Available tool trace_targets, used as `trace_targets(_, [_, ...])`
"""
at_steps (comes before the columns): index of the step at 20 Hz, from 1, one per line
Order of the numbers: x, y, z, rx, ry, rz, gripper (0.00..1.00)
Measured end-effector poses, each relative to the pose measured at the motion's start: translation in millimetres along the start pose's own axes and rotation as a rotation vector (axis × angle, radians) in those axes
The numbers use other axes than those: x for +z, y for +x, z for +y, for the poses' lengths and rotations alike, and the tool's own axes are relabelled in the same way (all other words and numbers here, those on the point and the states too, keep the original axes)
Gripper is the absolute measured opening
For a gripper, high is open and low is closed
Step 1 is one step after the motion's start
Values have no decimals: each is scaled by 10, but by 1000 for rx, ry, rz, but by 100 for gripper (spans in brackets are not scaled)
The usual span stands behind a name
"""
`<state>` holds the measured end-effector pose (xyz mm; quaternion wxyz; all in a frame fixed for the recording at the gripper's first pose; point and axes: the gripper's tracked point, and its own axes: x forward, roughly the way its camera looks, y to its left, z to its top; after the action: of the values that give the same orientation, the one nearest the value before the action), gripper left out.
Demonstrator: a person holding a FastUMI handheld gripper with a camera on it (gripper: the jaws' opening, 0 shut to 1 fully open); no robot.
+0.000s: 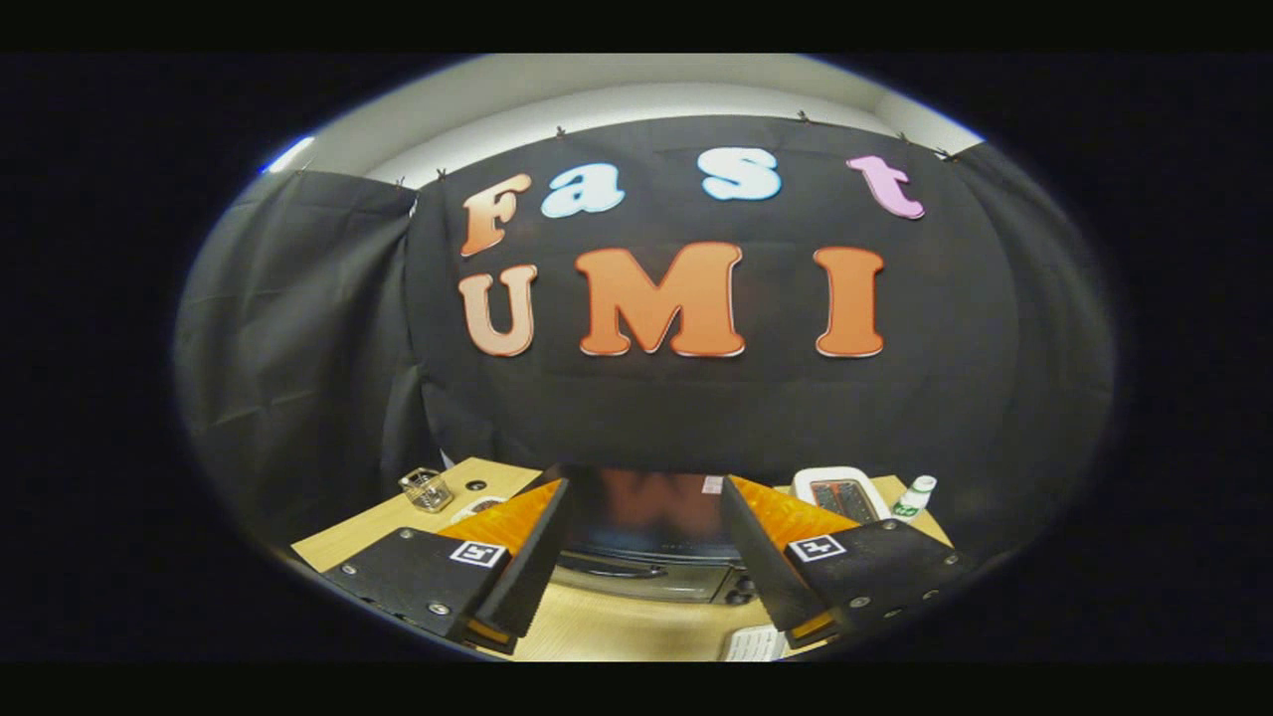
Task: Open the toaster oven, put the food inside, and close the toaster oven door.
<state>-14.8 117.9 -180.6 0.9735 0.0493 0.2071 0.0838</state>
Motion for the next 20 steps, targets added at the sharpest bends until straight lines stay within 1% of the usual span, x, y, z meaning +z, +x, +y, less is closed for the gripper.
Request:
trace_targets(2, [271, -114, -115, -18, 23, -55, 88])
trace_targets(6, [829, -356, -441, -79, -29, -174, 88])
trace_targets(10, [1293, -604, -661, -137, -63, -297, 88])
trace_targets(13, [1464, -753, -784, -174, -83, -344, 87])
trace_targets(16, [1493, -898, -907, -203, -100, -369, 88])
trace_targets(20, [1472, -961, -1050, -234, -97, -369, 89])
